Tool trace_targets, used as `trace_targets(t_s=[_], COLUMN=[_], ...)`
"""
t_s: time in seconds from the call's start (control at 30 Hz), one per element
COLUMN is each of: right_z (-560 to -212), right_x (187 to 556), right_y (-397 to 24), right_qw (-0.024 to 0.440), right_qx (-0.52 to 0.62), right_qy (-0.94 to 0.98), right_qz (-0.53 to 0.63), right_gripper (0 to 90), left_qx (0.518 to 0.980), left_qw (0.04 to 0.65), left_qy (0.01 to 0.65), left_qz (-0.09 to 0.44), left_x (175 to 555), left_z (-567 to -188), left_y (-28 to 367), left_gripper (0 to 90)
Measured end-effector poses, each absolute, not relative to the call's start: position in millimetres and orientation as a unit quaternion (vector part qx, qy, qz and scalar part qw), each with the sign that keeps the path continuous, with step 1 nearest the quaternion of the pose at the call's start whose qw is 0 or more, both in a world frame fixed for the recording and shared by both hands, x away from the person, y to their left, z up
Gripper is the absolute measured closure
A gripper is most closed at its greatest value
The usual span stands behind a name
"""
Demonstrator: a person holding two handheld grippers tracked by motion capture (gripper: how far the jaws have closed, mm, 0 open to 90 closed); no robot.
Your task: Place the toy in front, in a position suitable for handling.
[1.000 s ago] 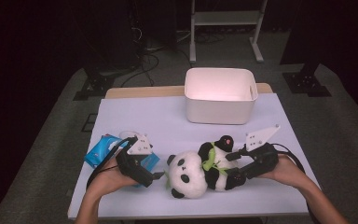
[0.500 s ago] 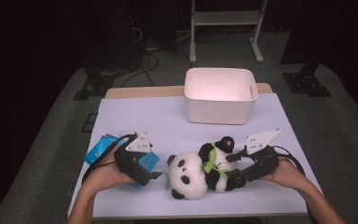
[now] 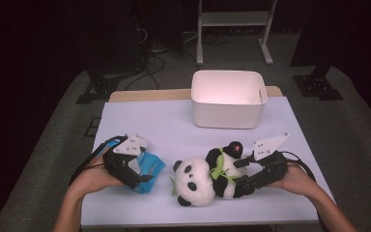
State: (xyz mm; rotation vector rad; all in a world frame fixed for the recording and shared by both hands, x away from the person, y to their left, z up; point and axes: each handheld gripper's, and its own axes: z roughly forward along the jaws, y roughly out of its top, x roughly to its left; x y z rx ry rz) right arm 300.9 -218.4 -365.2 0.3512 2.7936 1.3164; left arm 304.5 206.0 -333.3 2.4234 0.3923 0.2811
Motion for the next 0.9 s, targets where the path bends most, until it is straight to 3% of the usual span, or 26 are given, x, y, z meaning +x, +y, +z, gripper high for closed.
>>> trace_targets(t_s=[0.3,0.73,0.9], right_z=[-366.1,-366.2,-365.6], right_x=[302.9,304.1,304.0], right_y=[-216.6,-215.7,-215.0], right_qw=[0.017,0.014,0.014], right_qx=[0.114,0.115,0.114], right_qy=[0.898,0.899,0.9], right_qz=[0.425,0.423,0.421], right_gripper=[42.3,41.6,41.5], left_qx=[0.924,0.933,0.936], left_qw=[0.323,0.292,0.283], left_qy=[0.166,0.184,0.178], left_qz=[0.117,0.106,0.107], left_x=[309.7,319.0,322.9], left_z=[-332.0,-355.9,-364.7], left_y=[236.7,247.0,245.6], left_gripper=[19.3,26.5,34.6])
